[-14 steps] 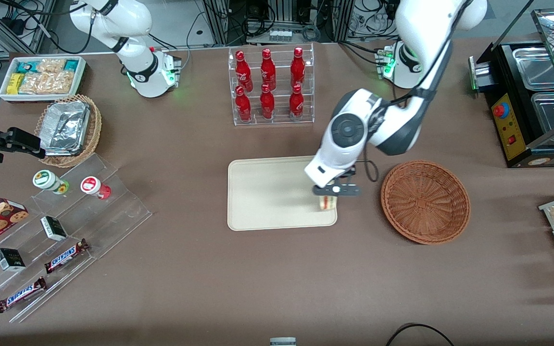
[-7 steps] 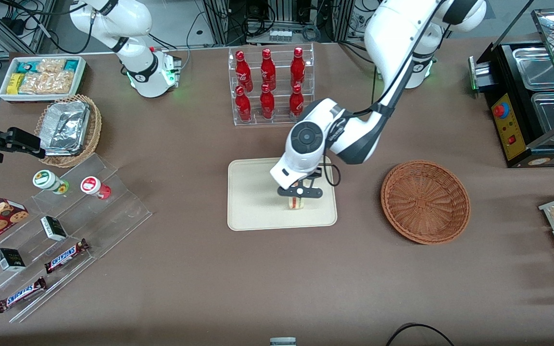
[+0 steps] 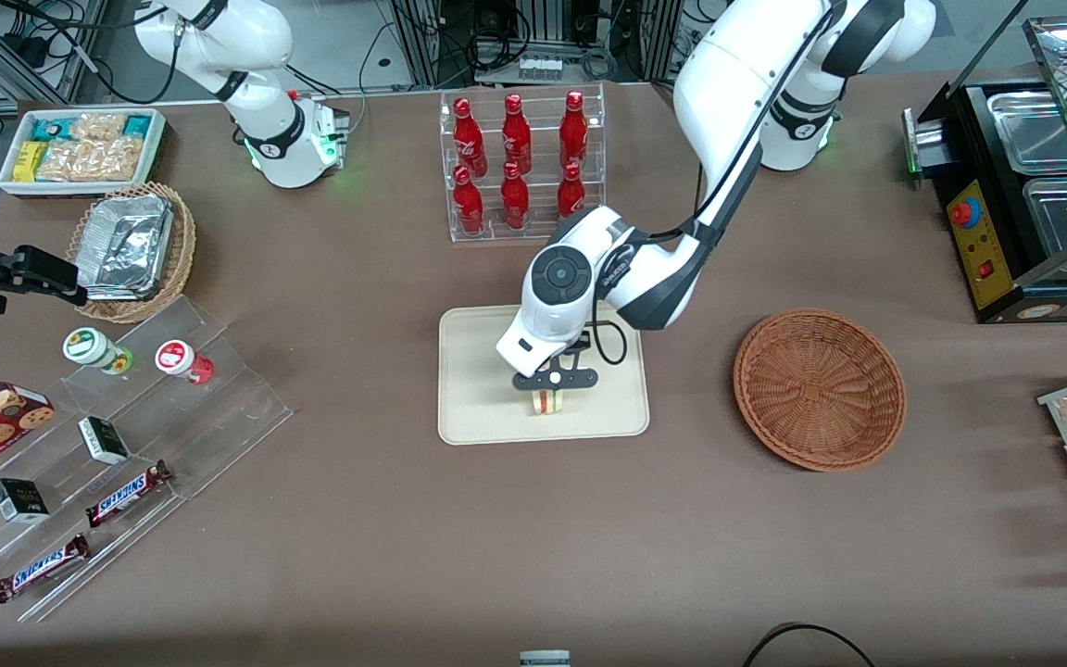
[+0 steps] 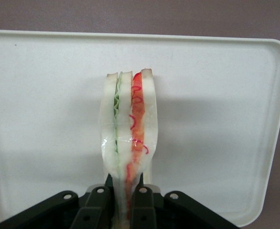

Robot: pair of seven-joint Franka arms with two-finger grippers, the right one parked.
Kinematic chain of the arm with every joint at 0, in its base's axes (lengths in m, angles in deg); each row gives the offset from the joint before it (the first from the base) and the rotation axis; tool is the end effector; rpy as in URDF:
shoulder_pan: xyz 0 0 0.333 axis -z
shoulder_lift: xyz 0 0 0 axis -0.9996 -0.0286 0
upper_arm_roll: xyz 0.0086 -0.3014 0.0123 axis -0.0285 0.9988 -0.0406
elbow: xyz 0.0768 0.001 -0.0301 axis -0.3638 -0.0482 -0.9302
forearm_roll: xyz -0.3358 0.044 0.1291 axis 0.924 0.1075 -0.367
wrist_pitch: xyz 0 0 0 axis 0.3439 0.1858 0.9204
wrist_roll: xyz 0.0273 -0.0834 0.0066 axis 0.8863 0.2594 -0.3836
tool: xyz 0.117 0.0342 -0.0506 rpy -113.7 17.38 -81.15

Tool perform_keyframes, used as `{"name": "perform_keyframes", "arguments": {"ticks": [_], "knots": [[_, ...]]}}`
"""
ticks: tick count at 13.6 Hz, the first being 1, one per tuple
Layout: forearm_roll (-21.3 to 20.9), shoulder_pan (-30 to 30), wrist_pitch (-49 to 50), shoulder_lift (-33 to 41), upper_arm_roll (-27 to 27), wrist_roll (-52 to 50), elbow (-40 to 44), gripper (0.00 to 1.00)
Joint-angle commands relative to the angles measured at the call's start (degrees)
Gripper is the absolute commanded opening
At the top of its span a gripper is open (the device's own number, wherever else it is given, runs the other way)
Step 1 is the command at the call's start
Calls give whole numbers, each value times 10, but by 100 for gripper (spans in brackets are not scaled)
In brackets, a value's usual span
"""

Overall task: Place sandwich from basket to tray
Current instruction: 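Lower the sandwich onto the tray and open the left gripper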

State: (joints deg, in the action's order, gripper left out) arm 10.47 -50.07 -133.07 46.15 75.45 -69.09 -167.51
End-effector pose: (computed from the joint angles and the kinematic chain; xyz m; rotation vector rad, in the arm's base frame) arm 0.4917 -0.4791 0.2423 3.0596 0.0928 -0.1303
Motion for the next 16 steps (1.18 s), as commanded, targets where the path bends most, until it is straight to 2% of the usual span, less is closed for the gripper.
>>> {"name": "perform_keyframes", "arguments": {"ticks": [1, 2, 3, 4, 5, 9, 16], "knots": [[6, 13, -12, -21, -8, -12, 20, 0], [6, 17, -14, -26, -8, -12, 21, 0], [6, 19, -14, -27, -8, -17, 22, 9], [6, 19, -15, -27, -9, -18, 22, 49], [6, 18, -16, -27, -9, -17, 22, 99], [4, 17, -11, -17, -10, -14, 34, 100], [-1, -16, 107, 48, -14, -8, 68, 100]]}}
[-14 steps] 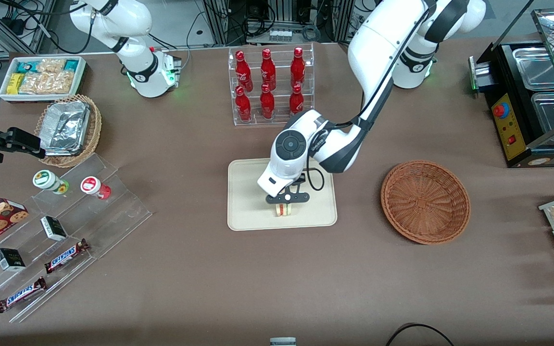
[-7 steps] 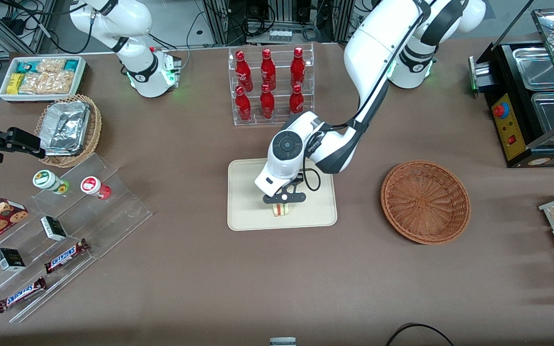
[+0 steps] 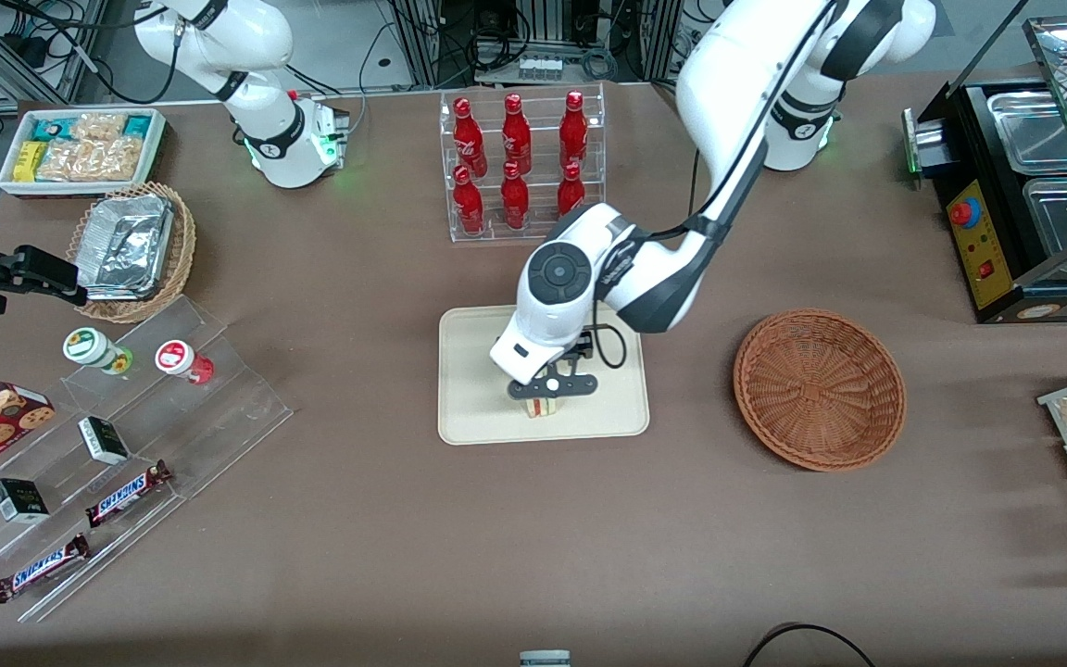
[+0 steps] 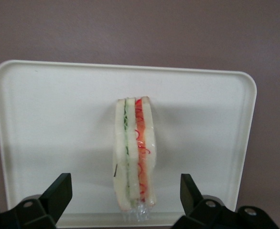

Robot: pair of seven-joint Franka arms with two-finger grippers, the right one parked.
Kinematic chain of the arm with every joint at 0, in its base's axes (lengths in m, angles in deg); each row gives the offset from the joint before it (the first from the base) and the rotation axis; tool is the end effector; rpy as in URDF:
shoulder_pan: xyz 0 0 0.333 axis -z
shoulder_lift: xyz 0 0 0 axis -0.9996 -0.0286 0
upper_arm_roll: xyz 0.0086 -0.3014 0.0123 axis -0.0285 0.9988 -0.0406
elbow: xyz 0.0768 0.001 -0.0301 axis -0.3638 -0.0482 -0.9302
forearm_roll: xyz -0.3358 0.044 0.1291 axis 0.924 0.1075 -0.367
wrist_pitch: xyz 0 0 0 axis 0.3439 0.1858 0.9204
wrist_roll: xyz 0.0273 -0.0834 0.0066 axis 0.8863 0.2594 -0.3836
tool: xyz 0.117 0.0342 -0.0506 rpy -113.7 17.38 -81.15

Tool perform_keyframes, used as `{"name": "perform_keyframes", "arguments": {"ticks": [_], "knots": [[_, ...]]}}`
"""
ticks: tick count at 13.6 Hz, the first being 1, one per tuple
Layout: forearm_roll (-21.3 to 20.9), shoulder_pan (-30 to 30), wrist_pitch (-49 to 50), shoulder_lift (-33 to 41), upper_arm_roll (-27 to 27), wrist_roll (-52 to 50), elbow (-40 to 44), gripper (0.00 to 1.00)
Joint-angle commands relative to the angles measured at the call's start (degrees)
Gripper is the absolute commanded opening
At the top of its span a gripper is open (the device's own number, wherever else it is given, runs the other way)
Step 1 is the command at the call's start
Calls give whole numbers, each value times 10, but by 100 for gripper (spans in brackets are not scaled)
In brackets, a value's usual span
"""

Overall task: Place sandwich from basket to tray
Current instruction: 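Lower the sandwich onto the tray and open the left gripper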

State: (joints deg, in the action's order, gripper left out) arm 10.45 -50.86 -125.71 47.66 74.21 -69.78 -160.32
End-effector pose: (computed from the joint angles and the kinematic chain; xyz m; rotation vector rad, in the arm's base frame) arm 0.5188 -0.4711 0.3028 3.0522 0.1473 -0.0899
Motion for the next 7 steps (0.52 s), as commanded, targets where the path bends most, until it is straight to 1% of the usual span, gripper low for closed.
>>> {"name": "perform_keyframes", "arguments": {"ticks": [1, 3, 4, 7], "knots": [[0, -17, 51, 47, -2, -1, -4, 100], [-5, -29, 89, 76, -4, 1, -7, 100], [-11, -44, 106, 87, -7, 16, -11, 100], [-11, -93, 136, 115, -7, 103, -26, 100]]}}
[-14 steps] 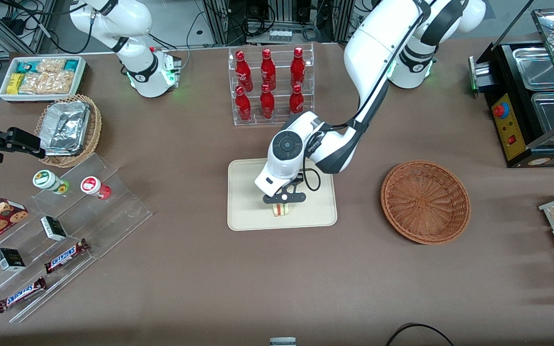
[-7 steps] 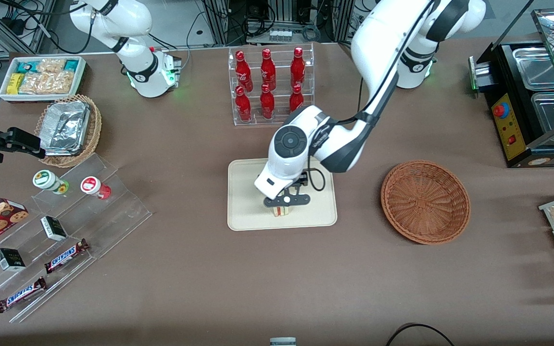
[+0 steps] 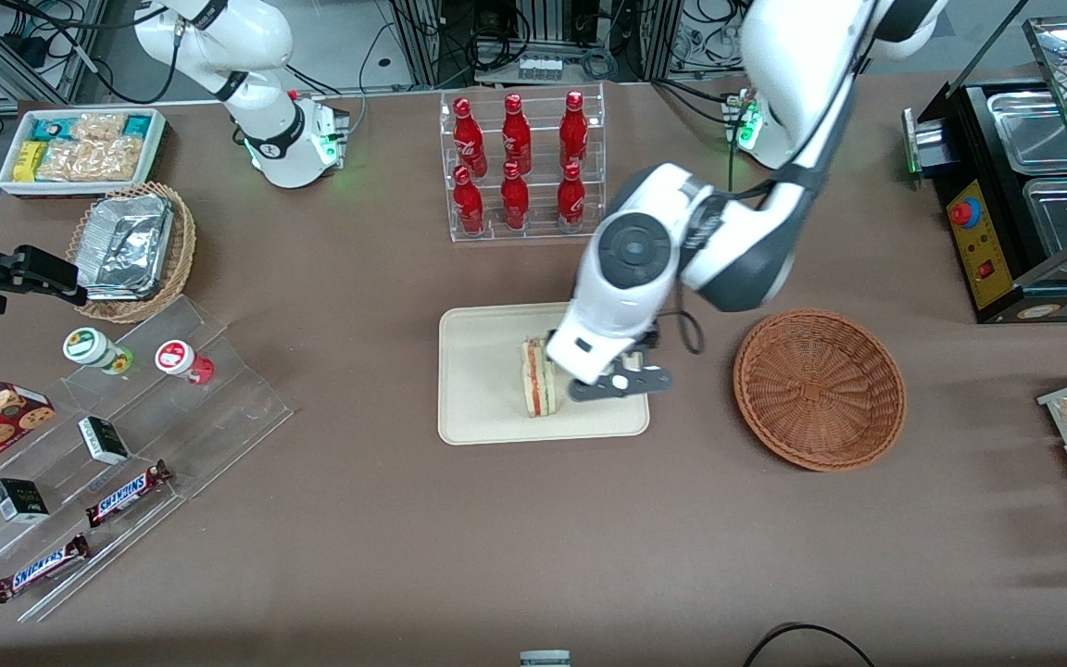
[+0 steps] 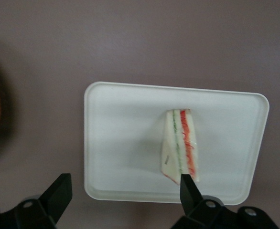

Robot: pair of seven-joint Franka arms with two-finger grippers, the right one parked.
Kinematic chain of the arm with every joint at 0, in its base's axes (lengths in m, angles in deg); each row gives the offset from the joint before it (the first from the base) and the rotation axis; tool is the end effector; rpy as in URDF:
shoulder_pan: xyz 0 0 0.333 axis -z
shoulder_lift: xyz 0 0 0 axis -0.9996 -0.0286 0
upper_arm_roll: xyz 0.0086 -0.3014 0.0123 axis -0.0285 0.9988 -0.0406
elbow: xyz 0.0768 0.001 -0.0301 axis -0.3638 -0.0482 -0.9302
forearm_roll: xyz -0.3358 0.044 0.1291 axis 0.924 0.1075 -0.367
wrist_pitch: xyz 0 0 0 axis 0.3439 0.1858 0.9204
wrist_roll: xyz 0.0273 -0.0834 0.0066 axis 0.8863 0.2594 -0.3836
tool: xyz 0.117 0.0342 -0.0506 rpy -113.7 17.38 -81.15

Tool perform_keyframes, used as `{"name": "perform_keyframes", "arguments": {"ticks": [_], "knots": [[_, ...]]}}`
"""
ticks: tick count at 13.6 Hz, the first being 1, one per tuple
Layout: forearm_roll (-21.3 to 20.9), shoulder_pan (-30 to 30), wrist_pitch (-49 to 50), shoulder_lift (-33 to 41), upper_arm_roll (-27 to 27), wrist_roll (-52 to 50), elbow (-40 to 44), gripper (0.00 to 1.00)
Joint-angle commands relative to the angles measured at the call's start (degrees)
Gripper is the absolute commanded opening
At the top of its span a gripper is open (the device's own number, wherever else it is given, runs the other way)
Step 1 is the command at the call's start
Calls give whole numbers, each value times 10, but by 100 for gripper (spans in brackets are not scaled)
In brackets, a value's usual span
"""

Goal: Place sandwich from basket to tray

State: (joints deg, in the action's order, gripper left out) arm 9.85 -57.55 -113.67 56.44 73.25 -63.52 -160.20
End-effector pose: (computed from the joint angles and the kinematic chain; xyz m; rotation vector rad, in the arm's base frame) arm 0.5506 -0.3839 0.3901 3.1009 0.1522 -0.1172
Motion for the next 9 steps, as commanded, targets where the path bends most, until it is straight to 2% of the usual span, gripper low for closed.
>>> {"name": "perform_keyframes", "arguments": {"ticks": [1, 3, 9], "knots": [[-5, -40, 16, 37, 3, 50, -36, 100], [-6, -65, 16, 57, 3, 59, -52, 100], [-6, -163, 23, 141, 2, 214, -140, 100]]}}
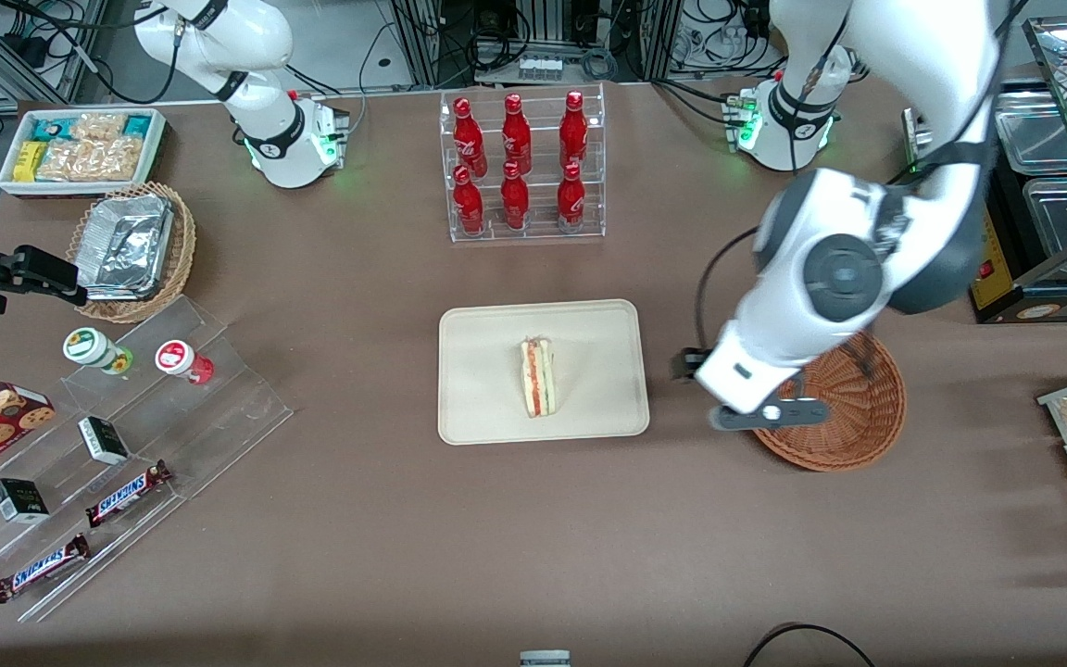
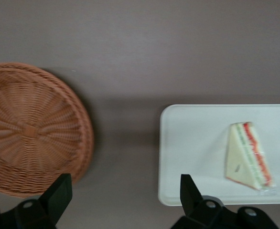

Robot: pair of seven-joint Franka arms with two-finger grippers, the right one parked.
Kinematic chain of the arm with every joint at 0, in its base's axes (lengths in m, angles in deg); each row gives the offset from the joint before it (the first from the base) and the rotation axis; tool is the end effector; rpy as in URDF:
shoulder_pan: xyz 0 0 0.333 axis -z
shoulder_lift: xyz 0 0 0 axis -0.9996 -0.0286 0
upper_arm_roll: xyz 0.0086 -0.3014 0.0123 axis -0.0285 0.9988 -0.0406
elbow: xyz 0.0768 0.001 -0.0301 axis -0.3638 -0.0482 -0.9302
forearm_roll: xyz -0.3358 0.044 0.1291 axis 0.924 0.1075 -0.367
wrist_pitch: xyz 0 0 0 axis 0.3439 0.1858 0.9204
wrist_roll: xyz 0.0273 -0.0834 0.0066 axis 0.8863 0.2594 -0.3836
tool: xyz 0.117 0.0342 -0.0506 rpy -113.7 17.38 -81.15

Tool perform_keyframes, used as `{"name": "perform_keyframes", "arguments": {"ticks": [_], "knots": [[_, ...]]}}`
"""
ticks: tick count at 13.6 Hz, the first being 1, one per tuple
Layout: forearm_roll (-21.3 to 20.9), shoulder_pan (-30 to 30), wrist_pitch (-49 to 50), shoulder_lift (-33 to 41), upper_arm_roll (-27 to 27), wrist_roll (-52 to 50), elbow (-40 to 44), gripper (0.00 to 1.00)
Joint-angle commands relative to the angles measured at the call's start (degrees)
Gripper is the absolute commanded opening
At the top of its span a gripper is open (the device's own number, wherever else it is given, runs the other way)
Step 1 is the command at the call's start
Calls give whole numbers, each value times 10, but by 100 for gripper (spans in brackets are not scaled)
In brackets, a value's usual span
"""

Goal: Place sandwich from basket to tray

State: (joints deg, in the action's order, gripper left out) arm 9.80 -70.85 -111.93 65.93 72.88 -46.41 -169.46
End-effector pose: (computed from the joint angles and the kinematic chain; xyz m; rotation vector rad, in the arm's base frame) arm 0.5850 -0.2314 0.4234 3.1094 0.0479 -0.1288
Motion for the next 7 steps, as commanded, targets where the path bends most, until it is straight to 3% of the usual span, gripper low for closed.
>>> {"name": "perform_keyframes", "arguments": {"ticks": [1, 7], "knots": [[-6, -51, 5, 62, 5, 61, -62, 100], [-9, -119, 10, 159, 9, 117, -156, 100]]}}
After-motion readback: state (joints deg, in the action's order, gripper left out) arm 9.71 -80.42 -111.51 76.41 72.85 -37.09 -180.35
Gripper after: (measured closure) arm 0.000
